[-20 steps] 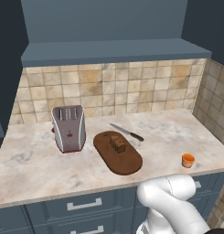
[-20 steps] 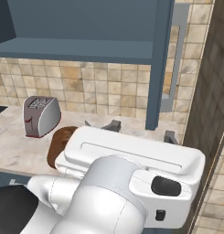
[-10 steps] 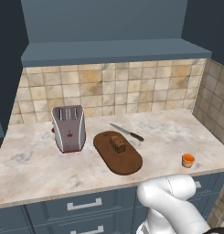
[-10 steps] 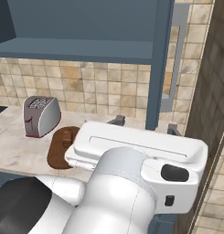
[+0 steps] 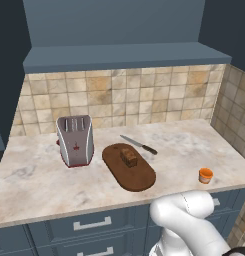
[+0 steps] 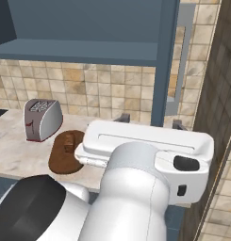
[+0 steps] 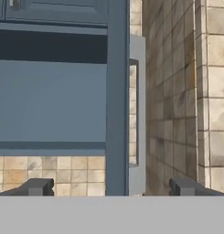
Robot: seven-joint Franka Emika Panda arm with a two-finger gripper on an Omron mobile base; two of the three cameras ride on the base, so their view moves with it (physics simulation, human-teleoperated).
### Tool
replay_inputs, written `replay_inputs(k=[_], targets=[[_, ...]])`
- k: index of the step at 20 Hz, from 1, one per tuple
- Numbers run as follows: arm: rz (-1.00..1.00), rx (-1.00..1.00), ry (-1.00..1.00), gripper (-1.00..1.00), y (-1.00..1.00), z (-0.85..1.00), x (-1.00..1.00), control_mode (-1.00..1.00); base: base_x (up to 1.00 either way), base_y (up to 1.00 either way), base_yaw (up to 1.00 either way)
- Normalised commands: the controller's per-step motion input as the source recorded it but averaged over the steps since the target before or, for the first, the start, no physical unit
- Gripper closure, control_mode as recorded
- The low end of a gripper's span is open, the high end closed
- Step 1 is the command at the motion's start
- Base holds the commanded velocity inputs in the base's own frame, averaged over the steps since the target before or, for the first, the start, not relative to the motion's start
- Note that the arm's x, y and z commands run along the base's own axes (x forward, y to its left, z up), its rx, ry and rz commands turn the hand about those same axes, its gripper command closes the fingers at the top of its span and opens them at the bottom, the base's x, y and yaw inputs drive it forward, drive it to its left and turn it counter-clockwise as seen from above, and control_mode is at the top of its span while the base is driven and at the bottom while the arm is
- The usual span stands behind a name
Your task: Pick the bread, place it on the cutting board, pick the jam, place it on the counter, and close the cabinet.
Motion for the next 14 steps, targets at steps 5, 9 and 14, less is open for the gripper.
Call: replay_inputs(k=[5,9,14], targets=[[0.03,0.00,0.00,-1.00,0.00,0.00,0.22,-1.00,0.00,0.00,0.00],[0.02,0.00,0.00,-1.00,0.00,0.00,0.24,-1.00,0.00,0.00,0.00],[0.01,0.00,-0.01,-1.00,0.00,0.00,0.19,-1.00,0.00,0.00,0.00]])
